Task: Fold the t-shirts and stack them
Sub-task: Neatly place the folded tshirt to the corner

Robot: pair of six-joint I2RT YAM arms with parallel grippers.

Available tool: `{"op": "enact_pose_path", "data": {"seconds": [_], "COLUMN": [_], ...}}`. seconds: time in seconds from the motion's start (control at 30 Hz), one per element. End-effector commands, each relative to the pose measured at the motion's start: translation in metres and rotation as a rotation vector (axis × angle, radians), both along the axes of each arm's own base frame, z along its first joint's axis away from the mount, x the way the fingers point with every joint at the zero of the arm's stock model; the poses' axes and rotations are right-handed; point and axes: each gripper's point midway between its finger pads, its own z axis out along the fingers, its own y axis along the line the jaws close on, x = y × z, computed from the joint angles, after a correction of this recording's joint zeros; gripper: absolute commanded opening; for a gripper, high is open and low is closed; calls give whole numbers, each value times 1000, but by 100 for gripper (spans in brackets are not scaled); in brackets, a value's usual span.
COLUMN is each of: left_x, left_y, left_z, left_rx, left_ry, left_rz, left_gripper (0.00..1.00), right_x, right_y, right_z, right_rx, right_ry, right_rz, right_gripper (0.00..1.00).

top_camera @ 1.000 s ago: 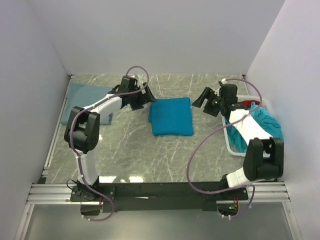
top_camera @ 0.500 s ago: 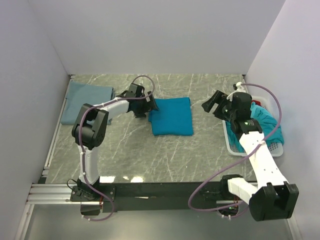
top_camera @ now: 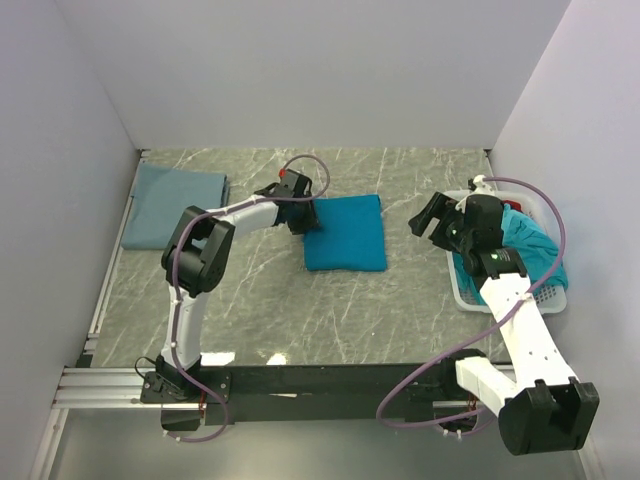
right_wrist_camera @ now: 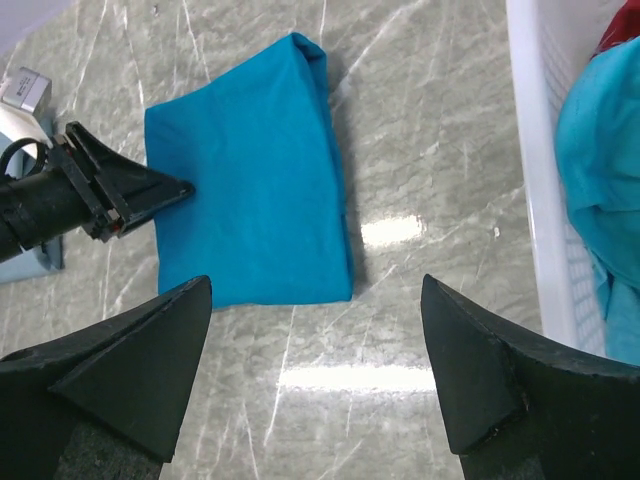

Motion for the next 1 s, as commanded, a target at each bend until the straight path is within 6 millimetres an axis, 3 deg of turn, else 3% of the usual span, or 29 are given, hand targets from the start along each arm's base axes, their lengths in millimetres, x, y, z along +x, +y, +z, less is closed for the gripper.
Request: {"op": "enact_pose_path", "data": {"seconds": [0.0, 0.2, 0.3, 0.43, 0.57, 0.8, 0.97], "left_x": [-14, -18, -18, -11, -1, 6, 7], "left_y": [9, 14, 22, 26, 28, 57, 98], "left_z": [-34, -51, -59, -61, -39, -8, 4], "left_rx": [118, 223, 275, 330, 375, 468, 551], "left_ry": [83, 104, 116, 90, -4, -125, -163], "left_rz": [22, 43, 70, 59, 22, -66, -79], "left_gripper": [42, 41, 29, 0, 0, 0, 0], "right_x": [1, 0, -1, -2, -1, -1, -1], "right_y": [-8, -9, -10, -15, -19, -20, -21], "right_z": [12, 13, 15, 15, 10, 8, 8], "right_rx": [-33, -38, -41, -58, -70, -86, -101], "right_ry": [-52, -67, -76, -85, -67, -65, -76], "right_rz": [-24, -21, -28, -53, -68, -66, -61], "right_gripper": [91, 91, 91, 91, 91, 91, 91]}}
